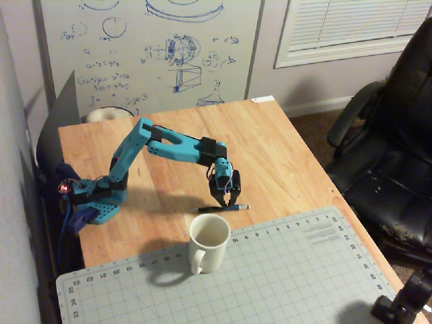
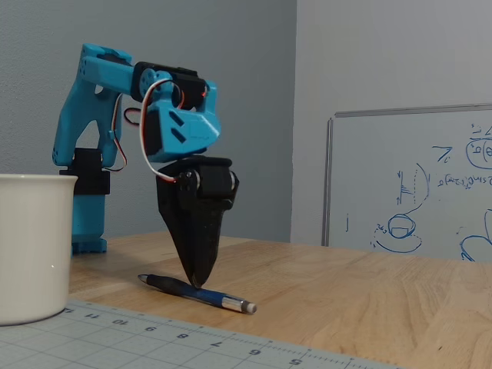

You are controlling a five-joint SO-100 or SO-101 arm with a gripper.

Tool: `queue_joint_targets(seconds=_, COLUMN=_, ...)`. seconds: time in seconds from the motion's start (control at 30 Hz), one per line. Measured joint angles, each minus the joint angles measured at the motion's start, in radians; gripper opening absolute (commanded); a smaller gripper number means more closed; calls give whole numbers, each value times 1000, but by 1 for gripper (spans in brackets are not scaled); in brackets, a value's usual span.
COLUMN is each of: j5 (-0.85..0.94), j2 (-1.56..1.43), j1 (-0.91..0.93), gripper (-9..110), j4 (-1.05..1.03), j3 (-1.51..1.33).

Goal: Touch the pen.

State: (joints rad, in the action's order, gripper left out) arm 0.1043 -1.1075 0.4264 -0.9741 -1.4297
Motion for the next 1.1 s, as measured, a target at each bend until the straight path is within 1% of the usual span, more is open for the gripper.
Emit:
queue_joint_targets(seconds=0.53, j5=0, j2=21, j1=-5, gripper=1, j4=0, j3=0)
queue_joint_targets(seconds=0.77, j5=0, j2=-48, j1=-37, gripper=1, j4=0, j3=0)
queue_joint_targets(seconds=1.1, j5=0, j2=-51, j1=-35, gripper=1, j4=0, j3=0)
